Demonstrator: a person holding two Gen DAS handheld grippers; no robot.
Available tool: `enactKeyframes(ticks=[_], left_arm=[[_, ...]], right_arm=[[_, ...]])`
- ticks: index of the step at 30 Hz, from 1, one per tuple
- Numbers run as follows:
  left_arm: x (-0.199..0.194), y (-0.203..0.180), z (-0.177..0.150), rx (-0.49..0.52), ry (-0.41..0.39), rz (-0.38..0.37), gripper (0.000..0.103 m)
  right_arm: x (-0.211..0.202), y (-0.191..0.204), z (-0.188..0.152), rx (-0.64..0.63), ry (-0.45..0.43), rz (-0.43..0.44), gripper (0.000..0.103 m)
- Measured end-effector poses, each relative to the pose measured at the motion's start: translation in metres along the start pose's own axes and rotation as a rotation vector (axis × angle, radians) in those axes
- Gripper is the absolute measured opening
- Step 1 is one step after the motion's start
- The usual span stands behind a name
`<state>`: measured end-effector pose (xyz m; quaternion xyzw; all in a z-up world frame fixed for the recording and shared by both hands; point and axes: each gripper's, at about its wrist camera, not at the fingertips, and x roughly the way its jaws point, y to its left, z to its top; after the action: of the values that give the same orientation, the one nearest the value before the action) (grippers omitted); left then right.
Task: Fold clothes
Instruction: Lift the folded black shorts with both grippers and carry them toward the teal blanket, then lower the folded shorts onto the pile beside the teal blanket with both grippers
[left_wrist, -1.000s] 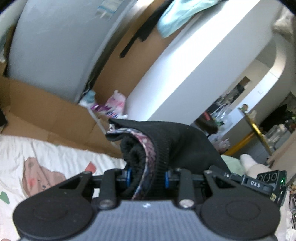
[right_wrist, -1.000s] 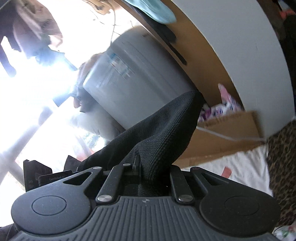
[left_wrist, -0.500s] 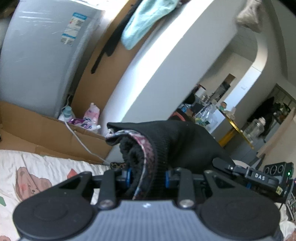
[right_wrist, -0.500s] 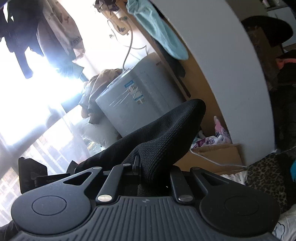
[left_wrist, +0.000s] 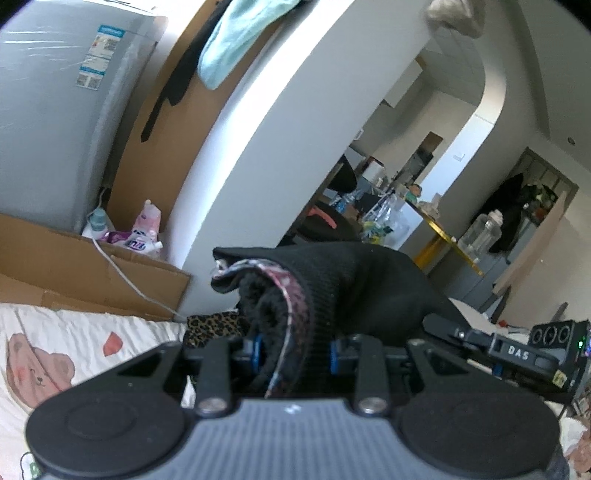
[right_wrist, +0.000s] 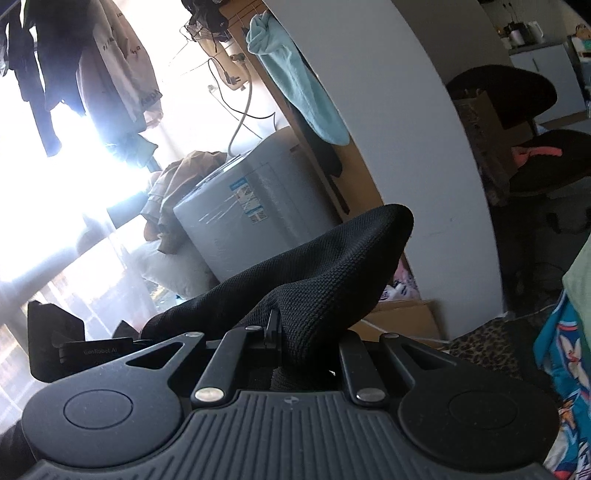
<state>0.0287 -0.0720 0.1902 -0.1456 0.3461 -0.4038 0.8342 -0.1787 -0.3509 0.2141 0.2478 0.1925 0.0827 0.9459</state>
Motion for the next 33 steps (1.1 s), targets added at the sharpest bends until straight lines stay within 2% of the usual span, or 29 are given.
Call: enactKeyframes(ticks=[4, 9, 20, 26, 33], left_arm=[[0.022, -0.002, -0.007, 0.017, 0.009, -0.008, 0.034], [0.056, 0.004, -0.019, 0.018, 0.036, -0.025, 0.034], [0.146, 0.033, -0.058, 0.075, 0.095, -0.069, 0.034], [0.2, 0.058, -0.083, 0.063, 0.122, -0.117, 0.034], [0.266, 0.084, -0.119, 0.035, 0.174, -0.139, 0.034]], right_arm=[[0.002, -0.017, -0.007, -0.036, 0.001, -0.047, 0.009], [0.015, -0.046, -0.017, -0.006, 0.005, -0.113, 0.009], [0.057, -0.113, -0.06, -0.004, -0.028, -0.297, 0.009], [0.083, -0.164, -0.085, 0.012, -0.046, -0.333, 0.009], [0.112, -0.23, -0.114, 0.021, -0.018, -0.361, 0.009]])
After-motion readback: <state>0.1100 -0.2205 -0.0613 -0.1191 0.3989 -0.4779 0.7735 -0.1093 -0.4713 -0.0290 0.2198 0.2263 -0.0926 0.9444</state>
